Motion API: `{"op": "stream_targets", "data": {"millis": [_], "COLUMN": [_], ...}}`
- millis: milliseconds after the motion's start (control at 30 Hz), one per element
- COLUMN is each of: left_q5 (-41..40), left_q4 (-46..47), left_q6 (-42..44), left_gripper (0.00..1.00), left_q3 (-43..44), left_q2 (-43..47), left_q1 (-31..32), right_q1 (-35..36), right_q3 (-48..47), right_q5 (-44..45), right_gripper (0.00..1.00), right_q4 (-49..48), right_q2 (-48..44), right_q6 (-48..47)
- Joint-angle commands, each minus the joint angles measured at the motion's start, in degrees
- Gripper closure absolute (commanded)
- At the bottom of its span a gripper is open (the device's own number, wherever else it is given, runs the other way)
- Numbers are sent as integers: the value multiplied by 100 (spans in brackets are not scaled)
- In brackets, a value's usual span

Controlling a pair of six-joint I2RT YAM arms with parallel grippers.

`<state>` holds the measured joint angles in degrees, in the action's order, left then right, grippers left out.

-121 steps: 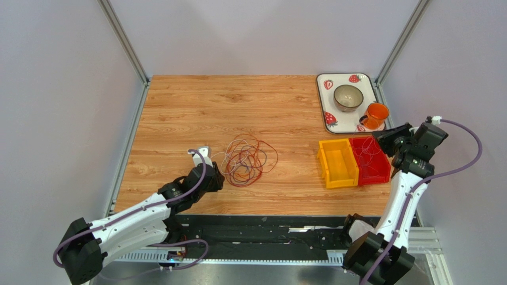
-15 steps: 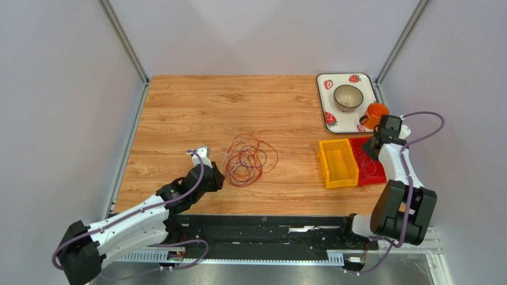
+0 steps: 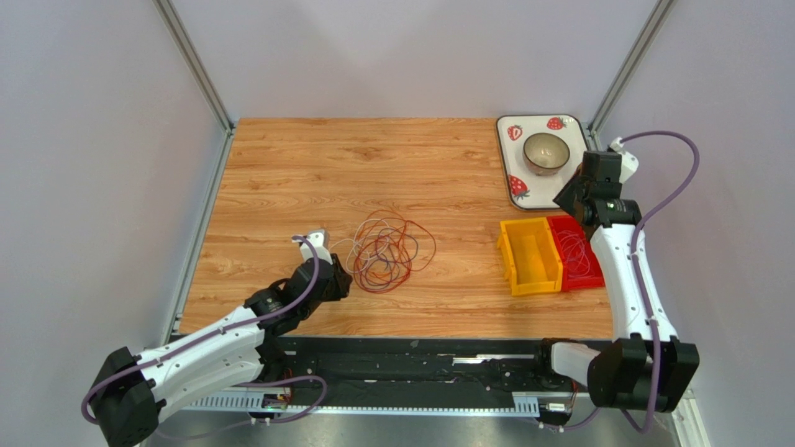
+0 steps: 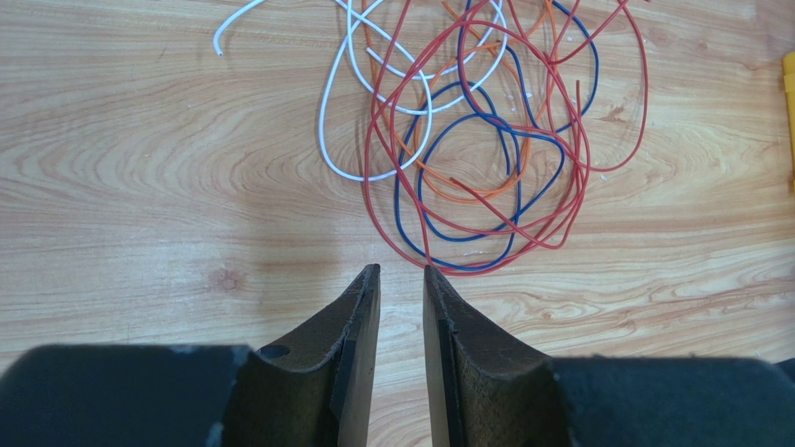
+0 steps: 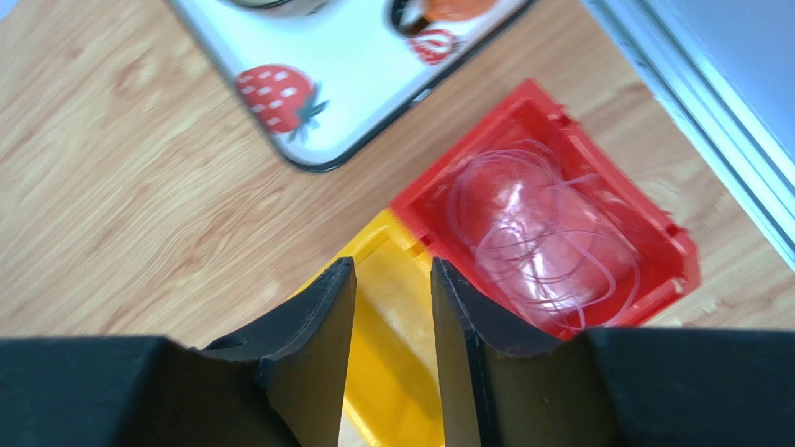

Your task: Untangle the cables

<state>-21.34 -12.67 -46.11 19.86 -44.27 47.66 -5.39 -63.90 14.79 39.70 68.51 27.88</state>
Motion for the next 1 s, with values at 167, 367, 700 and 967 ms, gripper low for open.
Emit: {"op": "stream_targets", "data": {"millis": [167, 367, 700, 967], "left_q5": [7, 393, 798, 746], "left_q4": [203, 528, 1407, 1425], "left_q6": [40, 435, 1454, 2000], "left_gripper": [65, 49, 33, 36], "left_q3": [1, 255, 1483, 2812], "left_q2": [-20, -563, -1961, -3745], "left_q1": [24, 24, 24, 33], "right_q1": [2005, 3139, 3677, 3668], "right_q3": [105, 861, 1521, 1512], "right_q5": [-424, -714, -529, -845], "right_gripper": [59, 59, 60, 60], "right_q4": [-199, -1033, -2011, -2239], "right_q2": [-330, 21, 760, 962], "right_q6": [-196, 147, 420, 219]}}
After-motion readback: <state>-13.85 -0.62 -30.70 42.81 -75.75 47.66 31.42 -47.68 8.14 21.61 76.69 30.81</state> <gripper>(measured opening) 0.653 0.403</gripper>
